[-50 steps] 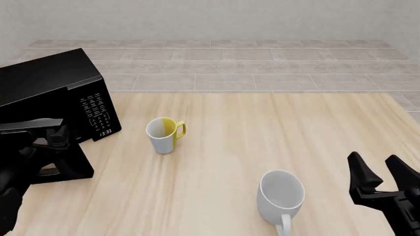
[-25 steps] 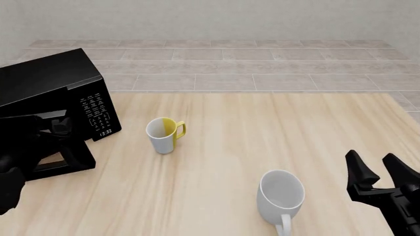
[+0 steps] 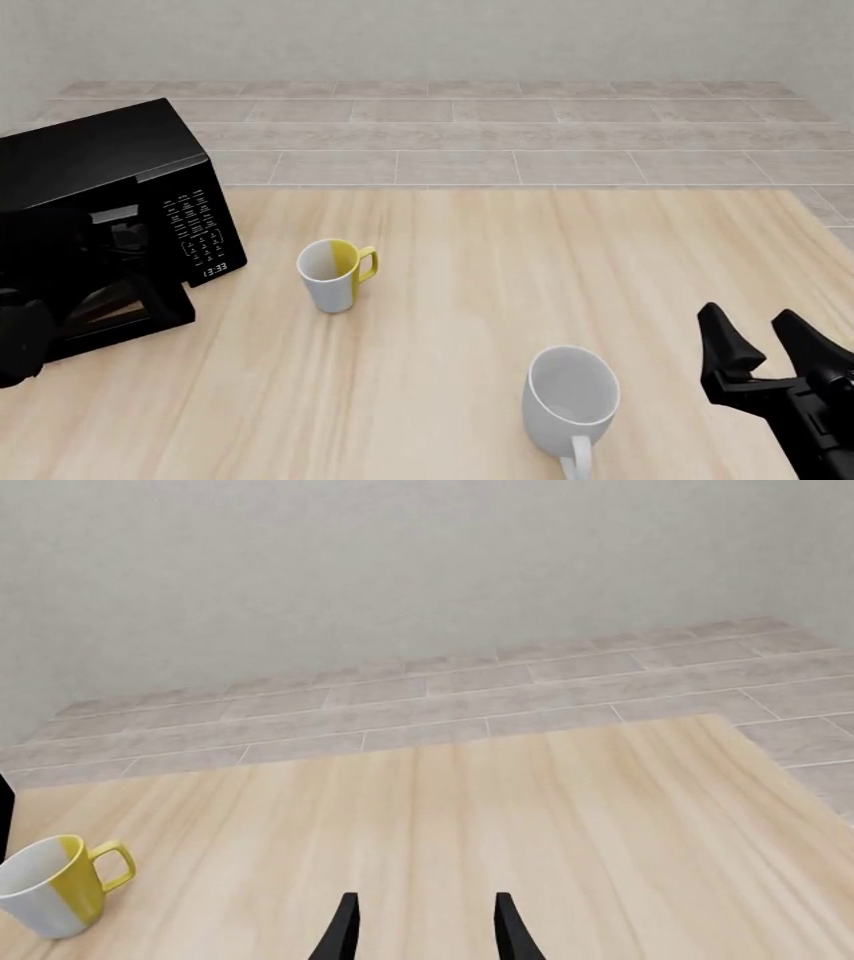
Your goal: Close the microwave.
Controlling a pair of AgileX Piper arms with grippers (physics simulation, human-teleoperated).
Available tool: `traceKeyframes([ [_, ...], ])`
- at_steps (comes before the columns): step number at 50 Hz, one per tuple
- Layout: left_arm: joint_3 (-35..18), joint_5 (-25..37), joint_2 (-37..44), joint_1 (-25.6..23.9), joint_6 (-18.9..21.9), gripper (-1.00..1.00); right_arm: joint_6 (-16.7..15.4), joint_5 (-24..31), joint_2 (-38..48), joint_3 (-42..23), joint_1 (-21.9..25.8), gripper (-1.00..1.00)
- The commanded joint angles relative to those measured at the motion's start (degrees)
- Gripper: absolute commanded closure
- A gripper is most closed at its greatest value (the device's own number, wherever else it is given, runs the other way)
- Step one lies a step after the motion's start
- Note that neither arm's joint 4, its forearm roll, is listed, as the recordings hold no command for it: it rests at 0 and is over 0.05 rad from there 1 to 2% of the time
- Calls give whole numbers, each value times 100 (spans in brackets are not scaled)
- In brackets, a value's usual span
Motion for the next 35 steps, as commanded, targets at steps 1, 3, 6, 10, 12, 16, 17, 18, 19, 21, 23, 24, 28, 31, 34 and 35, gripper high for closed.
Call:
traceKeyframes([
  [1, -929, -1440, 226, 273, 383, -100, -2, -219, 246, 0, 4, -100],
  [3, -1020, -1396, 300, 329, 404, -100, -8, -177, 207, 0, 3, -100],
  [6, -1100, -1319, 308, 372, 370, -100, -16, -90, 121, 0, 1, -100],
  [10, -1190, -1257, 353, 439, 373, -100, -6, -124, 158, 0, -19, -100],
  [12, -1231, -1249, 386, 456, 396, -100, -14, -219, 254, 0, 7, -100],
  [16, -1422, -1155, 595, 470, 339, -100, -20, -280, 325, 0, 49, -100],
  [17, -1466, -1177, 681, 466, 375, -100, -21, -256, 294, 0, 66, -100],
  [18, -1486, -1193, 713, 475, 397, -100, -27, -251, 289, 0, 69, -100],
  [19, -1516, -1158, 718, 478, 390, -100, -28, -211, 247, 0, 65, -100],
  [21, -1608, -1099, 782, 483, 401, -100, -23, -186, 218, 0, 52, -100],
  [23, -1721, -1080, 927, 551, 417, -100, -23, -270, 305, 0, 45, -100],
  [24, -1723, -1080, 928, 551, 417, -100, -23, -276, 311, 0, 45, -100],
  [28, -1929, -936, 1121, 557, 371, -100, -11, -413, 461, 0, 61, -100],
  [31, -2046, -941, 1259, 599, 459, -100, -2, -479, 539, 0, 60, -100],
  [34, -2169, -897, 1394, 639, 465, -100, -5, -426, 476, 0, 59, -100],
  [35, -2169, -898, 1395, 639, 465, -100, -5, -422, 472, 0, 59, -100],
])
